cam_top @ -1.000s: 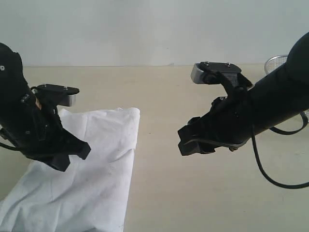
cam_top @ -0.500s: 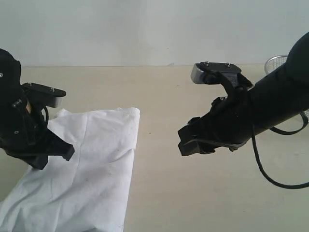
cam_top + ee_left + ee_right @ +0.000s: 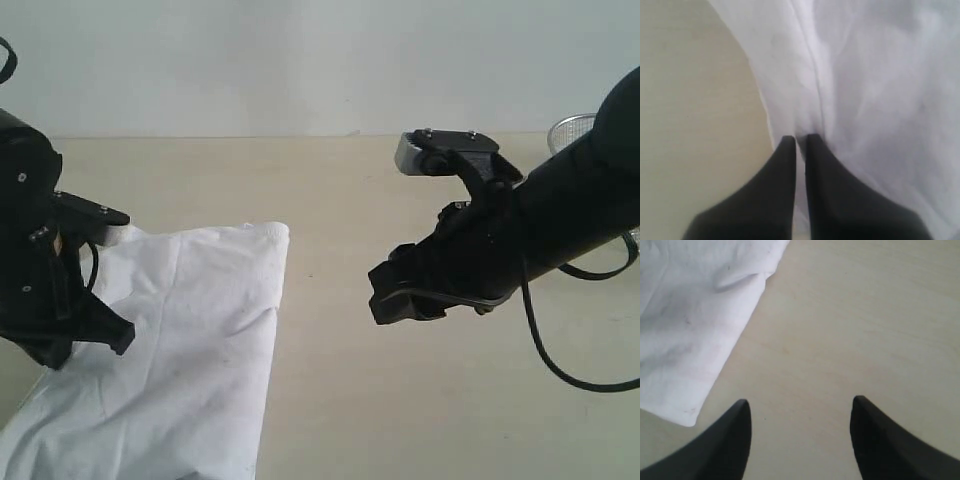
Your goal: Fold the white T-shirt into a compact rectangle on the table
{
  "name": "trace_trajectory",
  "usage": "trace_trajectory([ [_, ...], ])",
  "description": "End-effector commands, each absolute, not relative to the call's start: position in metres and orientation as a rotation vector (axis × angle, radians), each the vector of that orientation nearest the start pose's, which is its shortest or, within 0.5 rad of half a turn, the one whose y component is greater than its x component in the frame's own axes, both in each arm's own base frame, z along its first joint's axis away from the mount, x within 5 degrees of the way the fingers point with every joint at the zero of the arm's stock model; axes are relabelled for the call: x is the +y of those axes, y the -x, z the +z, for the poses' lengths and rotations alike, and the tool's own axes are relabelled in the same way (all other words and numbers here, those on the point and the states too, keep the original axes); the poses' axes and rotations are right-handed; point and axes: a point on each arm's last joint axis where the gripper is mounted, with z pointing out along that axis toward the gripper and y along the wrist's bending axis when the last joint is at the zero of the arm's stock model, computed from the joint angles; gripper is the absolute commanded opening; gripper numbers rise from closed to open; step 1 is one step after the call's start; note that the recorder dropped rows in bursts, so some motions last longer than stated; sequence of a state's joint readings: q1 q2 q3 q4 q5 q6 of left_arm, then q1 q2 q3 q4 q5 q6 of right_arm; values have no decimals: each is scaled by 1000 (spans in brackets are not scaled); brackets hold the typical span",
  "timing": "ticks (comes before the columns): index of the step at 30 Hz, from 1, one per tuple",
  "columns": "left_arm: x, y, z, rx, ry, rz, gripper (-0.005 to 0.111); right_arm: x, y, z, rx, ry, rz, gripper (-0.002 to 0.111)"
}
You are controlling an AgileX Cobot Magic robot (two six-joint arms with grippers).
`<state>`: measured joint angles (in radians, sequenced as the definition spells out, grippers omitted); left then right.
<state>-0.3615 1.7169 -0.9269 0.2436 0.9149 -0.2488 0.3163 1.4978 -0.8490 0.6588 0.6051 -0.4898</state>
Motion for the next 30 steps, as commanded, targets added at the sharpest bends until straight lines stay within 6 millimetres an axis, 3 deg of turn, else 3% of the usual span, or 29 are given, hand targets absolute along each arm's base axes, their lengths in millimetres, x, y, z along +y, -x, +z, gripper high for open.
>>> trace_trajectory([
  [1,-80,-273,164,3059,-402,357,5,117,-258,221,2607,445,603,51],
  [3,-79,-272,169,3050,-381,371,5,117,-258,220,2610,438,612,40],
  [6,-82,-269,189,3035,-331,278,5,122,-259,223,2571,449,660,5],
  [7,-85,-268,196,3026,-334,226,5,125,-258,224,2550,458,684,0],
  [10,-97,-263,214,2953,-347,-31,5,141,-254,226,2510,504,764,0],
  [13,-105,-264,219,2894,-399,-171,5,162,-248,220,2515,512,862,0],
  [20,-109,-273,195,2948,-398,-159,5,209,-235,207,2493,512,1040,0],
  [30,-109,-281,160,3038,-457,-82,5,230,-224,207,2462,480,1033,0],
])
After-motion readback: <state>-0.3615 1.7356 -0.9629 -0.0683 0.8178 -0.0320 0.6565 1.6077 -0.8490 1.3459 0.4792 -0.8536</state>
